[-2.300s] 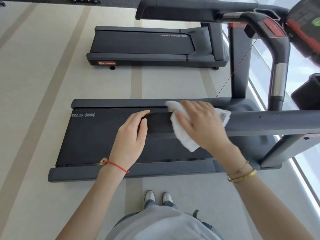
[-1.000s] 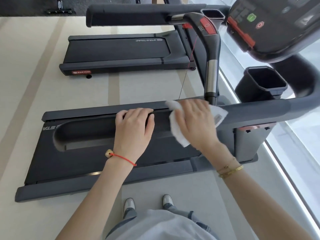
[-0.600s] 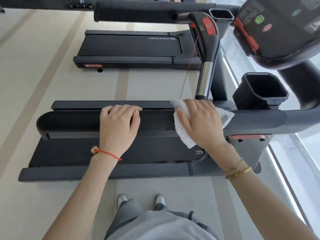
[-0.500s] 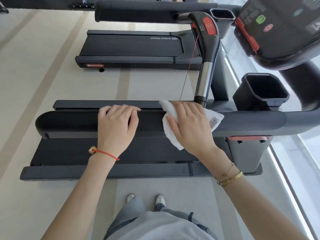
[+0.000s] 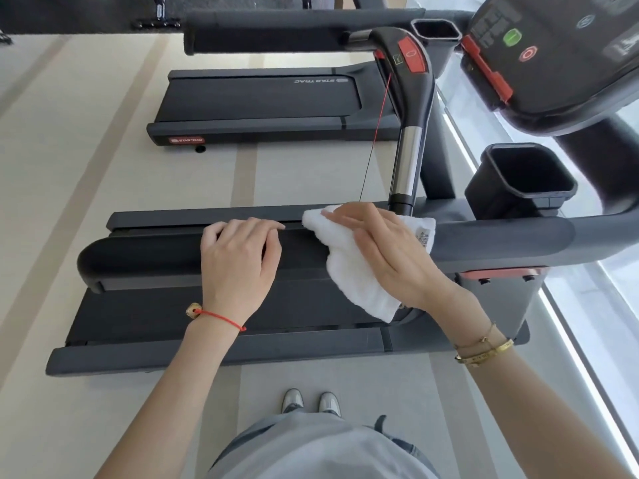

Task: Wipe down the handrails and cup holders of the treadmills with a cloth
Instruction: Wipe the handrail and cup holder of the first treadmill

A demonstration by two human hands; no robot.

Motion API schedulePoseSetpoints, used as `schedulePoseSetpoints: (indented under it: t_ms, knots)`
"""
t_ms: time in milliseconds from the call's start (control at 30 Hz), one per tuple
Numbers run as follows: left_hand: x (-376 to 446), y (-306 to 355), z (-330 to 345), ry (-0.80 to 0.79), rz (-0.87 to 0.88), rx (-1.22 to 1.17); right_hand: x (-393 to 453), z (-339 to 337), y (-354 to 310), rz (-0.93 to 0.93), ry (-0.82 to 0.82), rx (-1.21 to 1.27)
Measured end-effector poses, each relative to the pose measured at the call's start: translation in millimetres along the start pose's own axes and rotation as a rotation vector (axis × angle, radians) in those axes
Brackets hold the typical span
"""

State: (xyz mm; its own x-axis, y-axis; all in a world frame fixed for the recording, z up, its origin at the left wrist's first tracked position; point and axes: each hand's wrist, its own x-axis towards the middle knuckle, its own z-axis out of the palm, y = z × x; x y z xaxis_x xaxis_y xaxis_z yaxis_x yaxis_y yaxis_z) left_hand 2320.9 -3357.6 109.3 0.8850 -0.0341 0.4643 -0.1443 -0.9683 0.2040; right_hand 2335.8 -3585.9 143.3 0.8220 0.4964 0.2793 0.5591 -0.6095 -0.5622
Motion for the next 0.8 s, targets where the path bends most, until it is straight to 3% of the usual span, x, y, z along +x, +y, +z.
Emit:
schedulePoseSetpoints:
  t_ms: [167, 333, 433, 533, 800]
  knots:
    - [-0.6, -1.7, 0.3, -0.004, 0.015, 0.008, 7.4, 13.6, -4.6, -0.063, -0.045, -0.325]
    - [-0.7, -1.5, -0.2, -0.011, 0.006, -0.004, 0.5, -0.3, 16.3, 0.206, 0.139, -0.53]
    - [-0.2, -0.9, -0.2, -0.007, 0.001, -0.005, 3.1, 3.8, 9.8, 0.206, 0.1, -0.646]
    - [0.2, -0.7, 0.5, -0.011, 0.008, 0.007, 13.9, 19.2, -8.6, 0.141, 0.024, -0.639]
    - [0.4, -1.3, 0.6, -0.013, 0.01, 0.006, 6.5, 7.7, 14.4, 0.095, 0.193, -0.651]
